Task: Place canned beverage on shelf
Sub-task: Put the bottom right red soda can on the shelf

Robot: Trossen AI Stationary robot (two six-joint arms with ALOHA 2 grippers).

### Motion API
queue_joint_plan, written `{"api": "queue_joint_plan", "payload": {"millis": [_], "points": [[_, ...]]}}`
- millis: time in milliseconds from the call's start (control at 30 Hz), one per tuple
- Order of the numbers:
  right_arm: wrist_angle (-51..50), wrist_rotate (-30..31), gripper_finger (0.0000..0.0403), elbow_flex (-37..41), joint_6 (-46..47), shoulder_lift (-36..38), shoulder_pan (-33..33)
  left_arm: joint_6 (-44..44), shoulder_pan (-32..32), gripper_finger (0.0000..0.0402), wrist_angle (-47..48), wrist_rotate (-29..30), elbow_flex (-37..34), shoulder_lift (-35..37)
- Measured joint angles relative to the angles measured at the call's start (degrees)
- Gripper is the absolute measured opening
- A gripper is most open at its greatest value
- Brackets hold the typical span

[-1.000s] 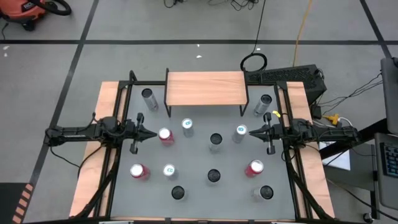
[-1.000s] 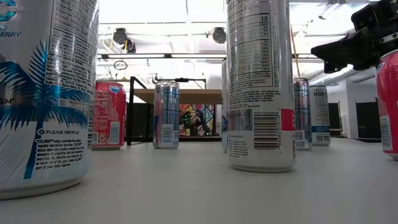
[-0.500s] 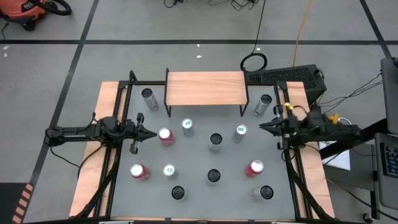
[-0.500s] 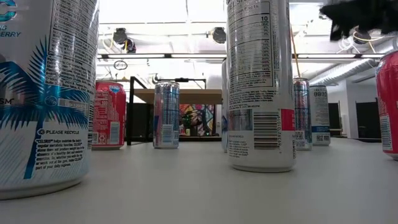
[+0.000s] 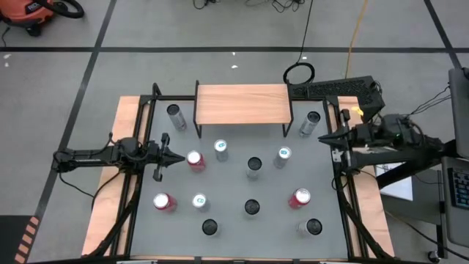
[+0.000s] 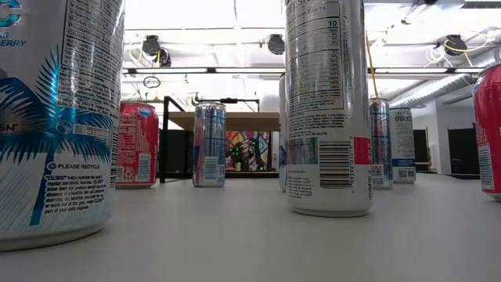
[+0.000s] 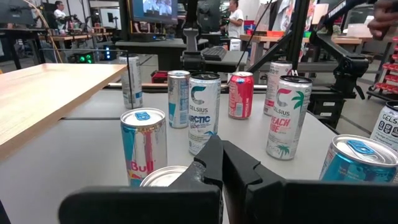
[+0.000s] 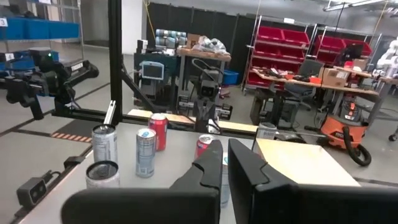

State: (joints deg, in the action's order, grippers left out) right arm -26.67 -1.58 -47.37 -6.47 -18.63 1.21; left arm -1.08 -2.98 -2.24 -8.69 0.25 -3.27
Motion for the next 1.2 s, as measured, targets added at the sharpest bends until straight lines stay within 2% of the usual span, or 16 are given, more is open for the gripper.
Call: {"api": "queue_joint_plan", "payload": {"millis": [300,667,1200], "points": [[-9.90,-0.06,0.0000,-15.60,4.96,-13.22,0.00,-0.02,0.02,0.0000,0.02,0.00,0.02,0.00],[-15.37,-0.11,0.0000,-32.62,5.83,-26.89,0.00,-0.02,0.00,0.0000,0.00,0.02,0.02,0.00],[-18.40,-0.04,0.0000,-34.47,7.86,-31.67,0.00,1.63,0.01,0.0000,-0.22,0.13,0.01,0.00]]}}
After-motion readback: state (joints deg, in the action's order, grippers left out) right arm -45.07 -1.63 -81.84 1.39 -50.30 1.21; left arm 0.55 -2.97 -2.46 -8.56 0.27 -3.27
